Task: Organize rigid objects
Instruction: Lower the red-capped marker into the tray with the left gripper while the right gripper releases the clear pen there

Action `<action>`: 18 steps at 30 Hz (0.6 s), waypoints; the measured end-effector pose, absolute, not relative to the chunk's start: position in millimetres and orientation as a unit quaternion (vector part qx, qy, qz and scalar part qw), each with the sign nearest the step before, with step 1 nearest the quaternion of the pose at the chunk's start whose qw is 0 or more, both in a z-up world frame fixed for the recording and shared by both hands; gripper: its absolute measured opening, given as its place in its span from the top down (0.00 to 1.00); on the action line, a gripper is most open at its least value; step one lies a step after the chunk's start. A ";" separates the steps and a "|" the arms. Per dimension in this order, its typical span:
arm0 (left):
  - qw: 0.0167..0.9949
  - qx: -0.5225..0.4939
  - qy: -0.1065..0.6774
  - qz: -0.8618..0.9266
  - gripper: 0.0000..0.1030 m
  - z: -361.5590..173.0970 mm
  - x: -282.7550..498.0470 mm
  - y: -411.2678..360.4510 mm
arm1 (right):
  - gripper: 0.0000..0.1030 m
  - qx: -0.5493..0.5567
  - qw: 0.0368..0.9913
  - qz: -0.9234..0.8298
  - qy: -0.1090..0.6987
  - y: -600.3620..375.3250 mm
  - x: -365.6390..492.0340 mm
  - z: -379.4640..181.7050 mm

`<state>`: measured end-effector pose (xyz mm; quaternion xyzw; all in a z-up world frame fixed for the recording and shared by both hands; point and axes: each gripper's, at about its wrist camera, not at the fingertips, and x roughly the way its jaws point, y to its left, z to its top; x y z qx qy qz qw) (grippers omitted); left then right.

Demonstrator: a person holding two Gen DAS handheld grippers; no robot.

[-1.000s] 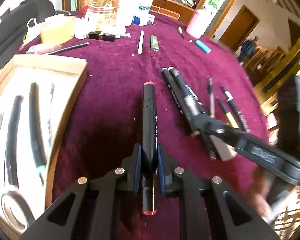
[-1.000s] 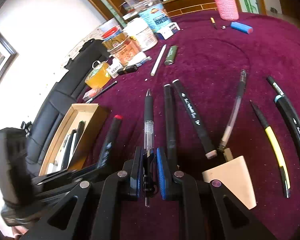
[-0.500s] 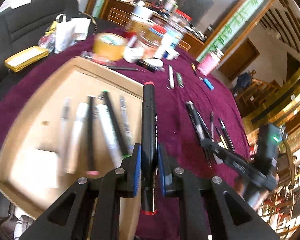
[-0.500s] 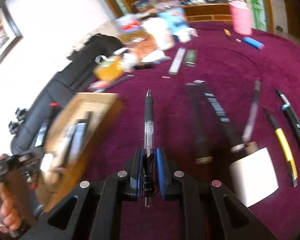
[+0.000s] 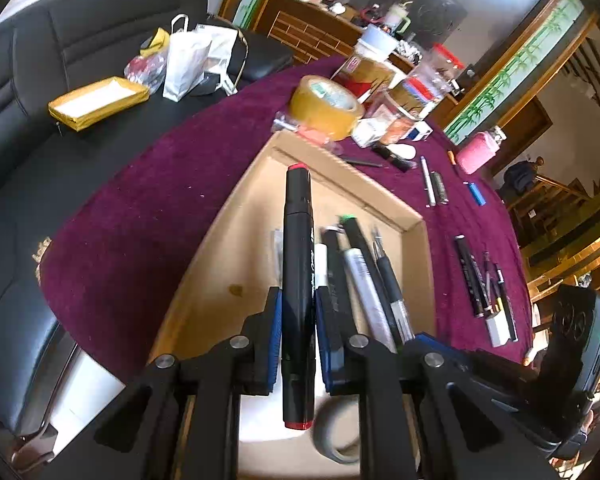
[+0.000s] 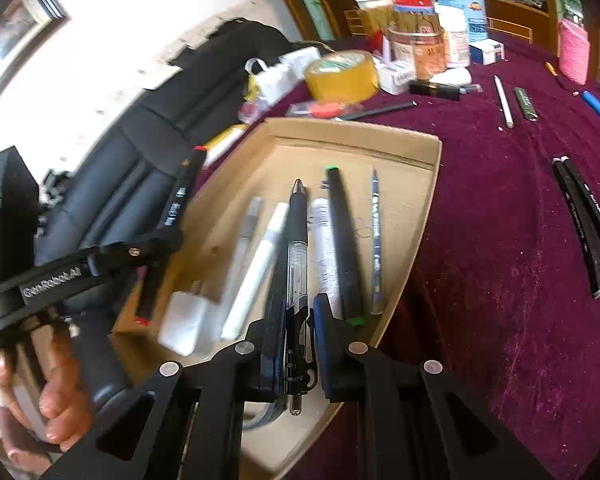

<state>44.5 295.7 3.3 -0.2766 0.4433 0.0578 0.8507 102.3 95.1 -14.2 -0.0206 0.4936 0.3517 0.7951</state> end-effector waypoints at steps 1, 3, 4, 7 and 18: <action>0.847 -0.281 0.448 0.056 0.85 -0.8 47.5 300.1 | 0.85 -0.019 0.790 0.351 0.502 99.0 104.9 -18.2; 0.846 -0.278 0.451 0.056 0.85 -4.1 52.3 304.6 | 0.85 -0.017 0.785 0.346 0.514 104.5 109.2 -23.4; 0.847 -0.272 0.454 0.051 0.85 -6.3 57.3 305.6 | 0.85 -0.024 0.788 0.339 0.513 108.0 109.6 -25.0; 0.839 -0.268 0.472 0.048 0.85 -16.5 69.0 309.3 | 0.85 -0.032 0.790 0.325 0.518 114.5 109.5 -29.6; 0.831 -0.239 0.498 0.065 0.85 -28.4 91.6 311.1 | 0.85 -0.058 0.799 0.297 0.520 124.0 105.4 -34.5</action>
